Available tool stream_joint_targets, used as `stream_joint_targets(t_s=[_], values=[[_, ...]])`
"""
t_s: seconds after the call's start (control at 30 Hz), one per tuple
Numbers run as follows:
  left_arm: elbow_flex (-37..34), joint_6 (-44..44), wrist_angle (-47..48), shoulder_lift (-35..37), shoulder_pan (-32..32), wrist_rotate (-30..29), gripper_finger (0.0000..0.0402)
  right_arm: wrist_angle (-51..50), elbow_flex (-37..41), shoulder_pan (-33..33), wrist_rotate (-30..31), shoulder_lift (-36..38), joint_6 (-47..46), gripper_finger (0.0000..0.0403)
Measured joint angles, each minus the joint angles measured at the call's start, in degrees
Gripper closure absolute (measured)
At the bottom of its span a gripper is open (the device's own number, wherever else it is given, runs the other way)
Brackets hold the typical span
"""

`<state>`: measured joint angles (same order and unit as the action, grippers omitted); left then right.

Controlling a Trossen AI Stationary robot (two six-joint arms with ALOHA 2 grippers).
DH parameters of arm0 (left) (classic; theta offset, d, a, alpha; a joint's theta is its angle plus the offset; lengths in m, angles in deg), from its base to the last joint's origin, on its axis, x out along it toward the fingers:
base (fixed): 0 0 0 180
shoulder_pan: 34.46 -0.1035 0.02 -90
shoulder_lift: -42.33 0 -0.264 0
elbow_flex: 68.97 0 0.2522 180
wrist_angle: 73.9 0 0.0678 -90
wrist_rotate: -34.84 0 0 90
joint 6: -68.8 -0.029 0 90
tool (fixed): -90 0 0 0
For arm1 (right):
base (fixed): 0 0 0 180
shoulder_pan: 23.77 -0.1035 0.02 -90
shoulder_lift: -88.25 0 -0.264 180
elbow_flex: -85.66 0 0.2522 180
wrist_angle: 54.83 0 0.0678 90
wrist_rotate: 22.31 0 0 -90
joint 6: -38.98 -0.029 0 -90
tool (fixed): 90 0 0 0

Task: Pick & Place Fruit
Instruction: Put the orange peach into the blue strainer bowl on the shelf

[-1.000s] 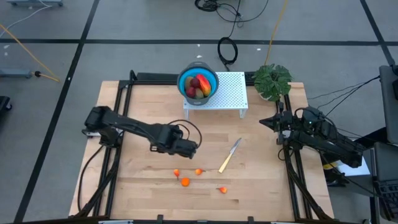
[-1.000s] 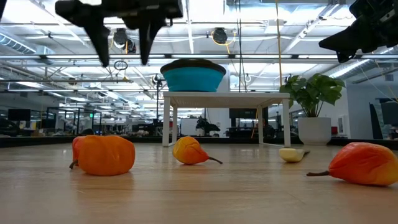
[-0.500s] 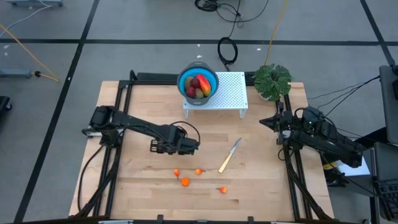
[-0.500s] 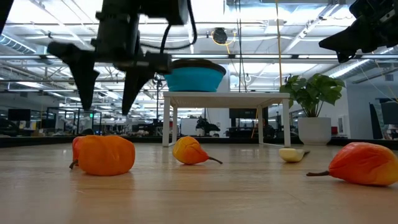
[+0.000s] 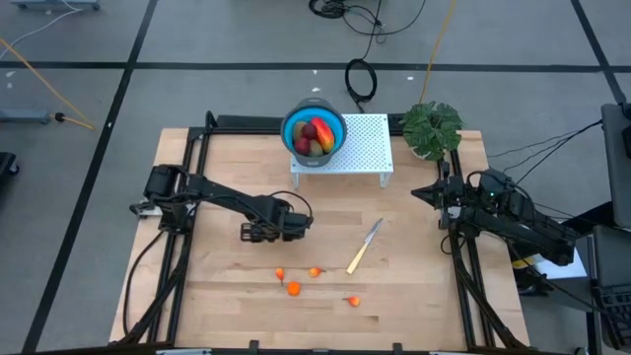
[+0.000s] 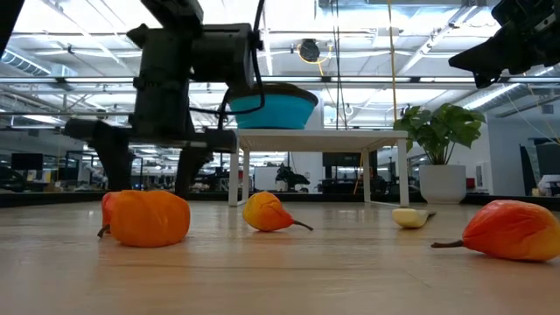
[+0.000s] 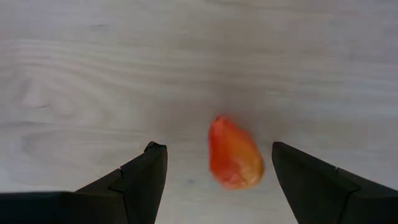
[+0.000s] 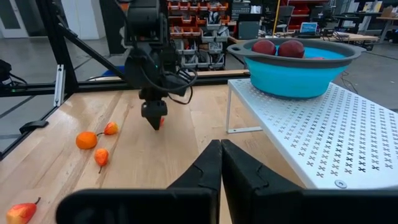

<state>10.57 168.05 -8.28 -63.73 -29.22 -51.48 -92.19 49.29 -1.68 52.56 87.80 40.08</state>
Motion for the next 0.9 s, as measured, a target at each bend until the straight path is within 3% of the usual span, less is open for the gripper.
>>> stream_joint_targets(t_s=[0.27, 0.6, 0.9], values=[[-2.5, 1.2, -5.6, 0.3, -0.2, 0.5, 0.0121, 0.0, 0.0, 0.0, 0.0, 0.0, 0.0, 0.0399], [-2.6, 0.4, -5.6, 0.3, -0.2, 0.3, 0.022, 0.0, 0.0, 0.0, 0.0, 0.0, 0.0, 0.0399], [-2.6, -0.8, -5.8, 0.2, -0.2, -1.5, 0.0283, 0.0, 0.0, 0.0, 0.0, 0.0, 0.0, 0.0399]])
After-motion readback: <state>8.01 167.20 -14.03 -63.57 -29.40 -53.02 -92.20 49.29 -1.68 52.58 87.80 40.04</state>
